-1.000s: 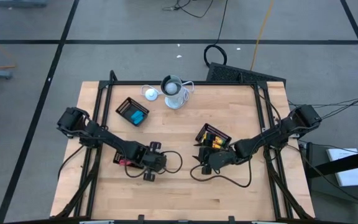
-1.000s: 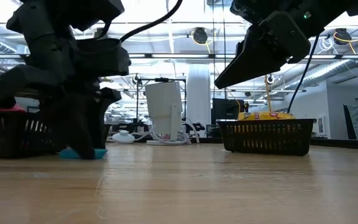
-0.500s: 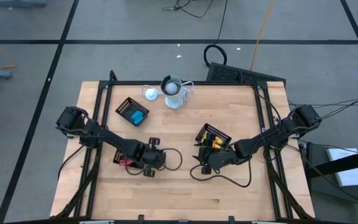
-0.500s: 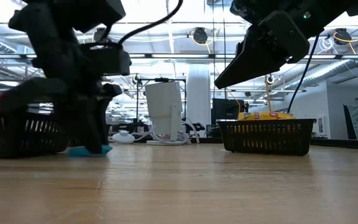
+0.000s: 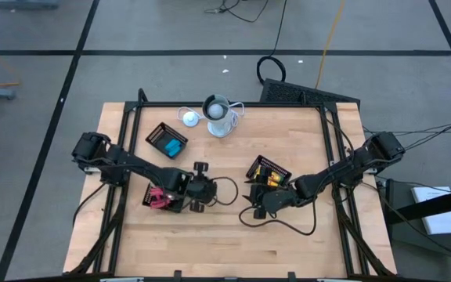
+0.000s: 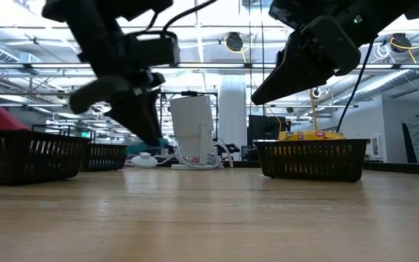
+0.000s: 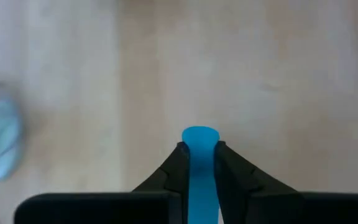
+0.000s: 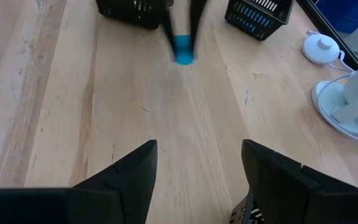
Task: Pick & Place School Supplies
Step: Put the blue eraser into the top black bin
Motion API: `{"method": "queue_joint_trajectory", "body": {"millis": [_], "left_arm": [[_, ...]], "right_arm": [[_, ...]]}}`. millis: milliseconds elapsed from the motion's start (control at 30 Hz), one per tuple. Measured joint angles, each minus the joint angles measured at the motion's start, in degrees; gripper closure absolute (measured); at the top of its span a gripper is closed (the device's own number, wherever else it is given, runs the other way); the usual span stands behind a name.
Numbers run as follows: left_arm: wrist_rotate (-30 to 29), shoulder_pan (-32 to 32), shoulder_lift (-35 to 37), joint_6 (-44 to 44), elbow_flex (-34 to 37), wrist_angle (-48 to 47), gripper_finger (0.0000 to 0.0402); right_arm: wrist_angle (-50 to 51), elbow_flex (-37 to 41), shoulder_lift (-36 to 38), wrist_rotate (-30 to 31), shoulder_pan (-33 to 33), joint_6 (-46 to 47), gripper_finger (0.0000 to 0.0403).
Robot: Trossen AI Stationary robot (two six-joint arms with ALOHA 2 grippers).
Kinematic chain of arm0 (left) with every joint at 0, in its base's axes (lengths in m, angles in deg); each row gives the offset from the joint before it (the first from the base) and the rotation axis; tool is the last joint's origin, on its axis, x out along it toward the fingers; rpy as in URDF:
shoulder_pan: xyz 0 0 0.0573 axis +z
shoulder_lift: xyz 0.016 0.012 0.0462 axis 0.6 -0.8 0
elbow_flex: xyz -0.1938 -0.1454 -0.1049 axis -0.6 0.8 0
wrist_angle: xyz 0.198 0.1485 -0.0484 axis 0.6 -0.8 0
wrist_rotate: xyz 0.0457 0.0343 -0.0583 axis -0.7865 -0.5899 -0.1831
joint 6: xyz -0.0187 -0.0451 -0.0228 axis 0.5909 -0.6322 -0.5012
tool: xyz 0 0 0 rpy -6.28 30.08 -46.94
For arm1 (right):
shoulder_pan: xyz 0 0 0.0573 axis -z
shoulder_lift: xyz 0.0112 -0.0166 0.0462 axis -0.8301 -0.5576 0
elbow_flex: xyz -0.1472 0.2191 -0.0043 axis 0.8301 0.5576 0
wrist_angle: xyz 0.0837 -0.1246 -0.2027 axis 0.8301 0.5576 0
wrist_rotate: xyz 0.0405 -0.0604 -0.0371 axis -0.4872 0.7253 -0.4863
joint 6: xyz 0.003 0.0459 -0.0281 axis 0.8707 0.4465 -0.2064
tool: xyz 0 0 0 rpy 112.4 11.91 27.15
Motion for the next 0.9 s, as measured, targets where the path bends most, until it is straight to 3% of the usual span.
{"method": "queue_joint_trajectory", "body": {"millis": [233, 467, 600, 900], "left_arm": [[-5.0, 5.05, 2.07, -0.84, -0.98, -5.51, 0.0356], [-9.41, 10.69, 9.11, -1.94, -0.87, -10.68, 0.0359], [-11.9, 14.18, 14.74, -3.32, 0.22, -13.42, 0.039], [-7.86, 21.47, 27.68, -5.52, 11.12, -7.94, 0.04]], "right_arm": [[0.13, 0.0, 0.0, -0.11, 0.0, -1.67, 0.0179], [0.2, 0.16, 0.0, -0.2, -0.02, -3.13, 0.0179], [-1.25, 1.85, -0.06, -0.24, -0.02, -3.56, 0.0179], [-8.65, 5.74, -0.07, -0.22, -0.01, -6.29, 0.0179]]}}
